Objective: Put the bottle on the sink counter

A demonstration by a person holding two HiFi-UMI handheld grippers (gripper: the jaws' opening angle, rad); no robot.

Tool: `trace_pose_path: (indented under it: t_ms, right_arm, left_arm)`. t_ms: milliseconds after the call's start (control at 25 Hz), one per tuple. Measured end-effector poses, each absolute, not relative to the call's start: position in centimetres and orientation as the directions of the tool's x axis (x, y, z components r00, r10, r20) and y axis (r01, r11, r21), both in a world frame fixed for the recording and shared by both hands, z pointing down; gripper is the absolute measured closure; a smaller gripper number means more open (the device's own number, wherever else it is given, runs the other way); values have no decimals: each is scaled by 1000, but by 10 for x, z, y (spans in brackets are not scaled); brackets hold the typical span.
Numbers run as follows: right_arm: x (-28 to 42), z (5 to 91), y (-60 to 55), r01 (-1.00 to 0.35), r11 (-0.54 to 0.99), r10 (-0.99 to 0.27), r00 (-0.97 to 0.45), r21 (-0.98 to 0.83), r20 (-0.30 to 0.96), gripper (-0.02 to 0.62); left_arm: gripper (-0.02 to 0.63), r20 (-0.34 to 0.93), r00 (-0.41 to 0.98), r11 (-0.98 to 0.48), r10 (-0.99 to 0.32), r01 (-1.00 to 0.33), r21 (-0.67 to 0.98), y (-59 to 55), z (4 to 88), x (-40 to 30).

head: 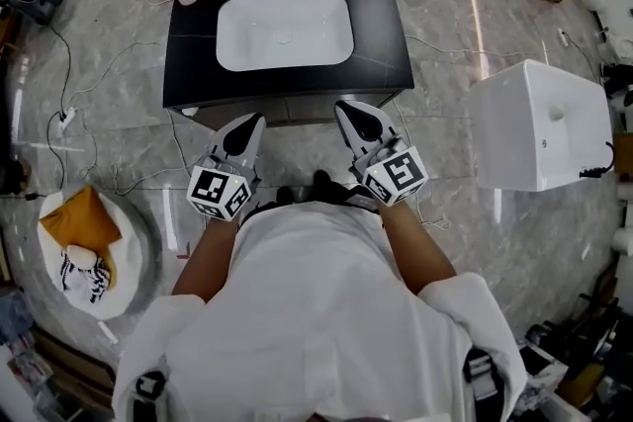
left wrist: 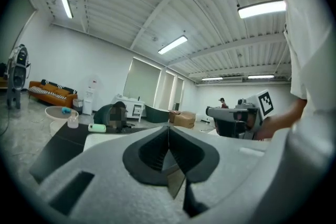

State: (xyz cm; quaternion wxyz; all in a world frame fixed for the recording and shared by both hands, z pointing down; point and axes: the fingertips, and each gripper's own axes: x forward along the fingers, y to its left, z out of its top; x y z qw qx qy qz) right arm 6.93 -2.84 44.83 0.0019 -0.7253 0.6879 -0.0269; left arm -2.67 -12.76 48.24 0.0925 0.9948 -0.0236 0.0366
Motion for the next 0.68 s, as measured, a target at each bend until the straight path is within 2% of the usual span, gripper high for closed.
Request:
trace_pose_path:
  t_ms: [120,680]
  right_arm:
    - [56,457,-32,-996,-63,-997,60,-65,43,581]
    - [36,460,-58,-997,-68,-994,64,-37,86,581]
  left_arm:
    - [589,83,996,-965,-17,-38,260,-129,490,-42]
    - [589,79,996,-954,34,9,300,-143,495,-62]
